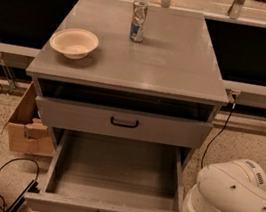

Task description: Close middle drawer

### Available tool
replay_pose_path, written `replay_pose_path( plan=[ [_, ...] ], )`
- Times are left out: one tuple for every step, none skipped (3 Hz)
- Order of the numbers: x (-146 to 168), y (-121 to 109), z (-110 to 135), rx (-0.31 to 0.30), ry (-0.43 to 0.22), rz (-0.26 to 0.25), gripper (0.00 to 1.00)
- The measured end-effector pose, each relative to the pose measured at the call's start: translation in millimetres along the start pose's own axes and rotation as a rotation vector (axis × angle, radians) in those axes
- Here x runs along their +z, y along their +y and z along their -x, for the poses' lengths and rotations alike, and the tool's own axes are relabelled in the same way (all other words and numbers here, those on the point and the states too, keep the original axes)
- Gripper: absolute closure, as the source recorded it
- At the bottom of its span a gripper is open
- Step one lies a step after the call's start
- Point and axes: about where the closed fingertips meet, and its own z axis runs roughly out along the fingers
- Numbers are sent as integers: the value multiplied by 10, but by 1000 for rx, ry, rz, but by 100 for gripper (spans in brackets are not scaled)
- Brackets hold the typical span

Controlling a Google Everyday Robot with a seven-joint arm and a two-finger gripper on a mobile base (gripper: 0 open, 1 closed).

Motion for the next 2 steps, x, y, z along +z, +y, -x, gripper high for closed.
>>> replay_pose_path(
  plan=[
    [331,172,108,-10,-29,64,100],
    [913,466,303,-15,-84,156,100]
  ],
)
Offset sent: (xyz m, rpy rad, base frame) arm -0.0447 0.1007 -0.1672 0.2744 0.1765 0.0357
